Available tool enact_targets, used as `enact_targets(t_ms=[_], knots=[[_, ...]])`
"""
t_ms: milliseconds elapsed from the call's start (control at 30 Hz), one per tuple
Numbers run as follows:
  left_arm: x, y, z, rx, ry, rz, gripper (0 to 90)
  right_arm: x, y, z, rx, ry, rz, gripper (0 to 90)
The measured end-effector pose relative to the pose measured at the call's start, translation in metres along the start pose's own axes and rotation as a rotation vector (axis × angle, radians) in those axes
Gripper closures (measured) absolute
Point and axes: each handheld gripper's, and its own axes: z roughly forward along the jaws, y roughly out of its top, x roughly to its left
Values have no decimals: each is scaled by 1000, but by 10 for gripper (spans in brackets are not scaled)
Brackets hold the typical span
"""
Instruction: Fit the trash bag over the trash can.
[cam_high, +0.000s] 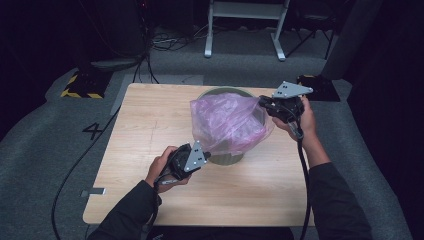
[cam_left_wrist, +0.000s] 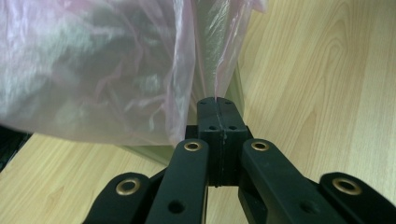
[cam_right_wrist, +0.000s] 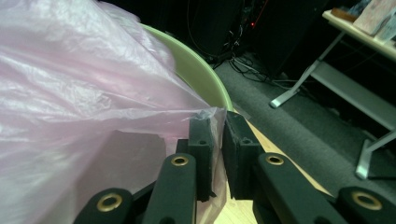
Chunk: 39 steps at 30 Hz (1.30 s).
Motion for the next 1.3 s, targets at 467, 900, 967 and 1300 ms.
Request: enact_targets(t_ms=[467, 900, 967, 1300], knots=[[-2, -13, 4, 11, -13, -11, 900, -14, -19, 27, -17, 17, 103, 809], [2, 0, -39, -254, -3, -145, 332, -18, -23, 4, -52, -19, 88, 849], [4, 3, -47, -291, 20, -169, 275, -16, -22, 5, -52, -18, 83, 853], [27, 9, -27, -210, 154, -224, 318, -11, -19, 11, -34, -10, 49, 838]])
